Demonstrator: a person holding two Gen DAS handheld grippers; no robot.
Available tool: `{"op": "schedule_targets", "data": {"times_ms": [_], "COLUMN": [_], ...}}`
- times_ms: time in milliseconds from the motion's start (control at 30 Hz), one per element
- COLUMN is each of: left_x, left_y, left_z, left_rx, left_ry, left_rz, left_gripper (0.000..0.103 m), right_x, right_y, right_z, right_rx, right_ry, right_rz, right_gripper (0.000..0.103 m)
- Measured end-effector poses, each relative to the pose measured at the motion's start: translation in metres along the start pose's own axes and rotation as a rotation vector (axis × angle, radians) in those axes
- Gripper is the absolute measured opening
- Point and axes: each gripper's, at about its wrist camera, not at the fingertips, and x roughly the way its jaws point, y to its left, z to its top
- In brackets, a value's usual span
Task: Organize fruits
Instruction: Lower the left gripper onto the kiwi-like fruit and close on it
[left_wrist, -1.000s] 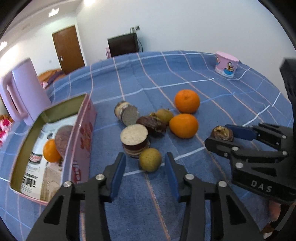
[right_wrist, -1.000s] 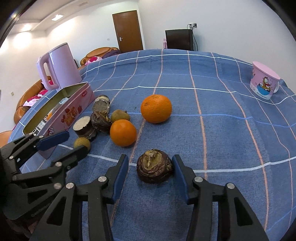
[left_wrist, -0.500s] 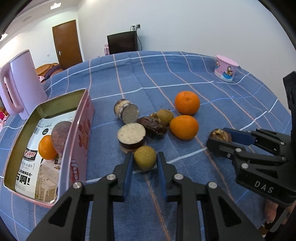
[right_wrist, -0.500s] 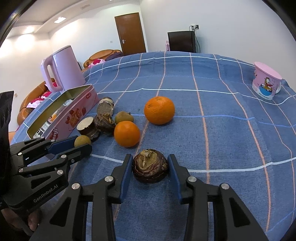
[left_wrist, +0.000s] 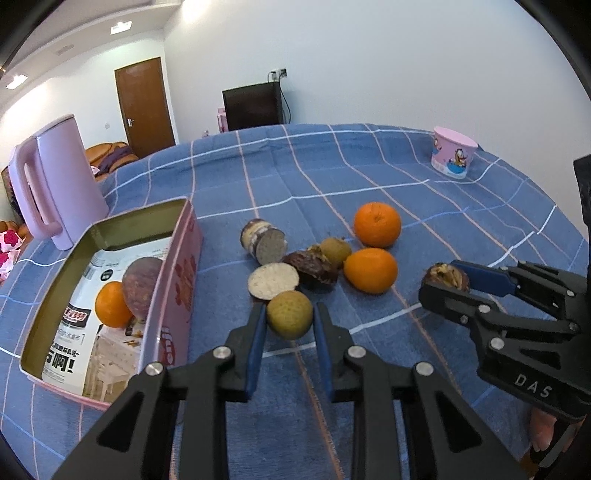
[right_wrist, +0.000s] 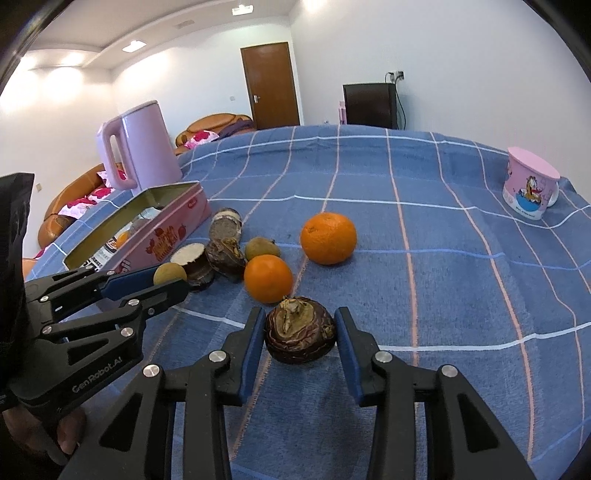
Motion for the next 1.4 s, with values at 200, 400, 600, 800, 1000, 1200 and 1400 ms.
{"op": "schedule_targets", "data": {"times_ms": [200, 400, 600, 800, 1000, 1200, 1400], "left_x": [-0.003, -0.008, -0.011, -0.014, -0.018, -0.021, -0.024], "left_y": [0.0, 0.001, 0.003, 0.004, 0.006, 0.009, 0.011], "left_z": [0.001, 0.0, 0.0, -0.001, -0.002, -0.002, -0.002], "left_rx": [-0.006, -0.013, -0.023, -0.025, -0.032, -0.046, -0.057], "left_ry": [-0.028, -0.057, -0.079, -0.102, -0.124, -0.144, -0.168], "left_rz": [0.006, 0.009, 0.01, 0.017, 0.024, 0.022, 0.022], "left_gripper": [0.027, 0.027, 0.027, 0.027, 0.027, 0.027, 0.027], "right_x": [-0.006, -0.01, -0.015, -0.021, -0.027, -0.031, -0.037], "right_y": [0.002, 0.003, 0.005, 0.005, 0.006, 0.007, 0.009], "right_z": [0.0, 0.0, -0.002, -0.003, -0.004, -0.005, -0.007], "right_rx": [-0.013, -0.017, -0.024, -0.03, -0.039, -0.049, -0.059], "right_ry": [-0.037, -0.061, -0.093, -0.129, -0.164, -0.193, -0.226], "right_rz": [0.011, 0.014, 0.017, 0.018, 0.022, 0.026, 0.032], "right_gripper": [0.04, 0.04, 0.04, 0.04, 0.04, 0.04, 0.04]}}
